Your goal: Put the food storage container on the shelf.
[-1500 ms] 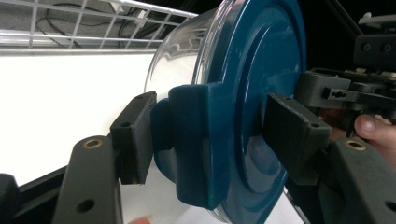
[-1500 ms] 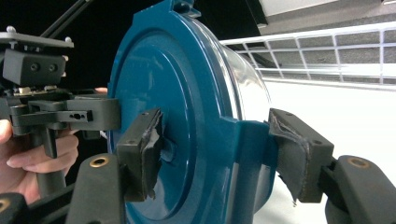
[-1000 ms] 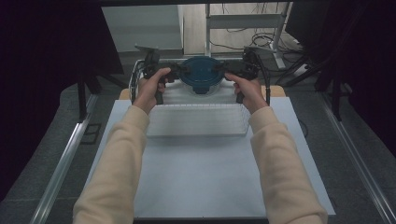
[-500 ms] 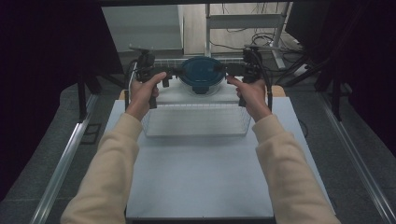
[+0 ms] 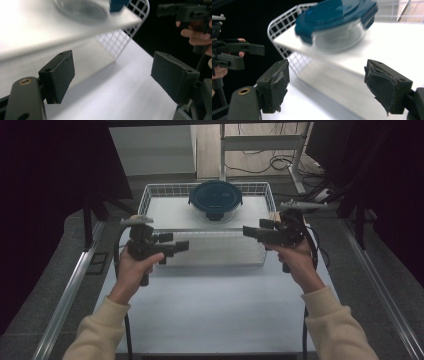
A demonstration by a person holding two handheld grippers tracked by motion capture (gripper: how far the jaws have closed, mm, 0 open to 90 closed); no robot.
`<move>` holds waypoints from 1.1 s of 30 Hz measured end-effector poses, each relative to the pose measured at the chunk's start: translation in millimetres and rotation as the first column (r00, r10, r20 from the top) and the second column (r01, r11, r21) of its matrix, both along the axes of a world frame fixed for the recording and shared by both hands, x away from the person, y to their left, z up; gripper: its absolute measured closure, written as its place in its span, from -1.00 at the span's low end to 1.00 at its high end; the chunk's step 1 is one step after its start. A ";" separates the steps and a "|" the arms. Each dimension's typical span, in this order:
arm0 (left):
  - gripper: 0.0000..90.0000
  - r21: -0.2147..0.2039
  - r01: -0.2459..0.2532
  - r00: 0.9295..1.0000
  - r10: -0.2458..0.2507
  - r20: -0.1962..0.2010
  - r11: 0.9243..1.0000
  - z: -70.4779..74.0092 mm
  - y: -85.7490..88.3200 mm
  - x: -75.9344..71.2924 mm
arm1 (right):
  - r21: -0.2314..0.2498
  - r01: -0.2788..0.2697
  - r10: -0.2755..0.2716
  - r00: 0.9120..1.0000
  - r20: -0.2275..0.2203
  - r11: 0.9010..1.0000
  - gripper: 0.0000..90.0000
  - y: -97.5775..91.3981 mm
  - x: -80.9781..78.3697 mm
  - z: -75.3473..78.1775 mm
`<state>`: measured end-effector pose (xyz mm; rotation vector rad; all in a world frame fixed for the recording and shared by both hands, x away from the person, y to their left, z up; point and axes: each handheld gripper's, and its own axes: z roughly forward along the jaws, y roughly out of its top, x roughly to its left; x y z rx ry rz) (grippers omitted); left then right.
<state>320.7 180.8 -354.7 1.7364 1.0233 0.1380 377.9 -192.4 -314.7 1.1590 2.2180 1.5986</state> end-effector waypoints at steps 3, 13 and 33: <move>-0.58 0.027 -0.002 1.000 0.002 0.006 1.000 -17.8 2.2 -18.4 | -0.041 -0.019 0.021 0.999 0.044 0.999 -0.53 -4.9 -21.5 -12.8; -0.51 0.094 -0.022 0.998 0.028 -0.063 0.995 -83.6 15.9 -53.2 | -0.089 -0.049 0.053 0.997 0.048 0.995 -0.45 -25.8 -66.3 -81.5; -0.50 0.237 -0.042 0.992 0.070 -0.108 0.971 -146.5 15.9 -80.6 | -0.223 -0.030 0.023 0.999 -0.033 0.974 -0.38 -39.9 -104.5 -174.8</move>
